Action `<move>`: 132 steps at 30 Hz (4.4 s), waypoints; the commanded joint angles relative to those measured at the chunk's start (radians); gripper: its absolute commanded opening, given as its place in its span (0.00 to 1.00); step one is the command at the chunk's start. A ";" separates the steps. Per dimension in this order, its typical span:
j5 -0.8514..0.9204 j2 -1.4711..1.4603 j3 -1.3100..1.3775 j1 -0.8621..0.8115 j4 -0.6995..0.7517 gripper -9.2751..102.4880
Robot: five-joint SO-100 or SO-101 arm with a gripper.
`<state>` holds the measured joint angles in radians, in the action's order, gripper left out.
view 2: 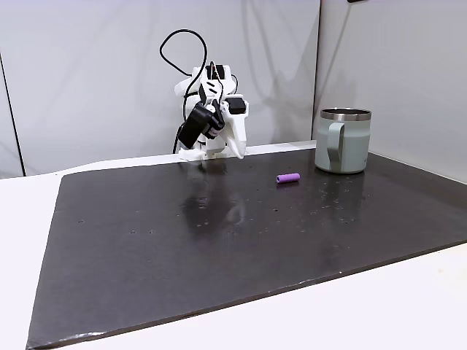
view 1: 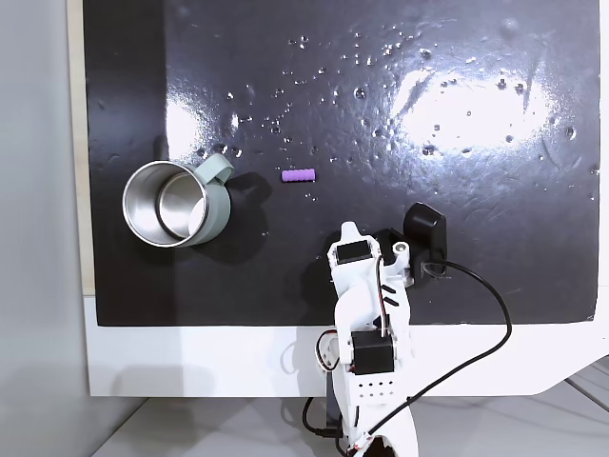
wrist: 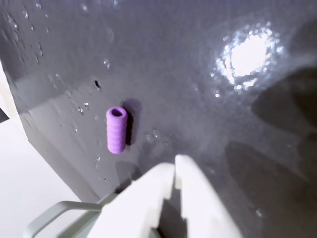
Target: Grasp a pengrip and put it in the cup.
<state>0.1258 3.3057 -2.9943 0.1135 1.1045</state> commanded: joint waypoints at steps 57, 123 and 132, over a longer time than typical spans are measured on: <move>-0.394 -1.652 1.012 0.276 -0.219 0.25; -0.123 -1.341 1.373 0.762 -0.041 0.08; -0.117 -1.319 1.356 0.801 -0.083 0.09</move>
<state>-0.0031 1.9574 -1.6797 0.9066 1.0508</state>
